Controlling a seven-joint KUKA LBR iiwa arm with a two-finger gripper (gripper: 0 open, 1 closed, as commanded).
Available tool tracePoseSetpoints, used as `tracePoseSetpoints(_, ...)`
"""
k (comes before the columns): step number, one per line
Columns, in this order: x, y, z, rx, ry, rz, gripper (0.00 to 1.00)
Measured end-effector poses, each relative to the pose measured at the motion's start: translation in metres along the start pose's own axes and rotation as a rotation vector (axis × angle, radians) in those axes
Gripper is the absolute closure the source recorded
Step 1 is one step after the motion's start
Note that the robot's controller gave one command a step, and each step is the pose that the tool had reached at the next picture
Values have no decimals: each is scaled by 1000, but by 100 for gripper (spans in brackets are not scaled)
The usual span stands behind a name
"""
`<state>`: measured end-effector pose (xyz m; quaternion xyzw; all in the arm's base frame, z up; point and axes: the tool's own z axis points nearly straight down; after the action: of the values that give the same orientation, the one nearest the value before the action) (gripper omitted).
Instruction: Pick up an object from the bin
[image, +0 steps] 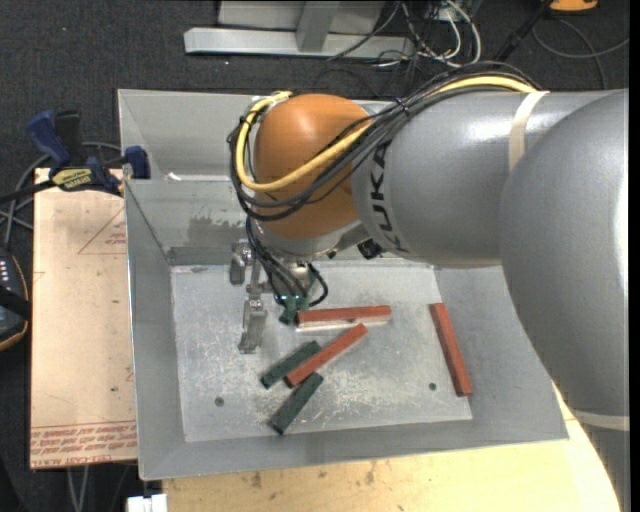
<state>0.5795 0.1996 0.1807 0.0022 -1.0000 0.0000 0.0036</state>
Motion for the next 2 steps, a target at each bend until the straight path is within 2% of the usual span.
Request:
tracePoseSetpoints(1, 25, -60, 114, -1, -1, 62, 0)
tracePoseSetpoints(2, 69, -122, 111, 1, -7, 106, 0)
